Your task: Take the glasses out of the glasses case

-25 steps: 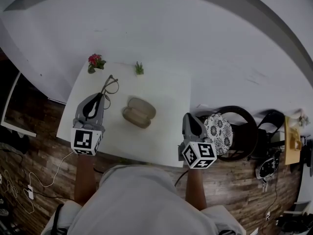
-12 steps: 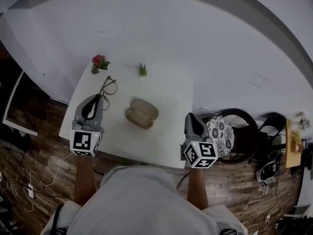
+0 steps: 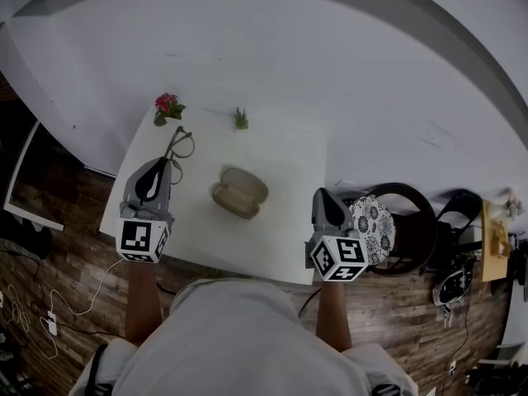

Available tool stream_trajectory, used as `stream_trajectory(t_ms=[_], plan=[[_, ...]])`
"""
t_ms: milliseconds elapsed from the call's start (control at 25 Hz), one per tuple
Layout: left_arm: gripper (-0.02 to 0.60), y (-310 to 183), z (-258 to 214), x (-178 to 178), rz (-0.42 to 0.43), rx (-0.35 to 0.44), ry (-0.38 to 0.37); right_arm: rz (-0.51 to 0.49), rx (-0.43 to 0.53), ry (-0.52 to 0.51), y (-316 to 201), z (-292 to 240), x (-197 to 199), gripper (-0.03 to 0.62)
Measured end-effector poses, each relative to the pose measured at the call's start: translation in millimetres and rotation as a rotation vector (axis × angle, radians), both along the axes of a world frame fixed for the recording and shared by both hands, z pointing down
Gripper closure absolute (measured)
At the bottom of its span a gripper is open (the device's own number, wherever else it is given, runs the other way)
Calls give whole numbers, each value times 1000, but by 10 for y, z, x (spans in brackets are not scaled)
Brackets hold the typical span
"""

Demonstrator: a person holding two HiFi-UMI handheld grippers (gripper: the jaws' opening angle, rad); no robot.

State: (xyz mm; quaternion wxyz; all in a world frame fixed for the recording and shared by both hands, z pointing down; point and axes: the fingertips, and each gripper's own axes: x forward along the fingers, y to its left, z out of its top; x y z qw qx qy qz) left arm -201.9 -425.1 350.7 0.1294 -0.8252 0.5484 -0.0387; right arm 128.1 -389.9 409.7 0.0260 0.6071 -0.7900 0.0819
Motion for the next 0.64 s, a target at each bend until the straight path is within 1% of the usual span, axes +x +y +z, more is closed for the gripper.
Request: stream_trajectory(t_ms=[440,640], plan=[[557,-95,-19,-6,-2,6,12,8,0,0,-75,0,42,591],[557,-101,17,20,-6,-1,5,11,-2,-4,-70,17,78,591]])
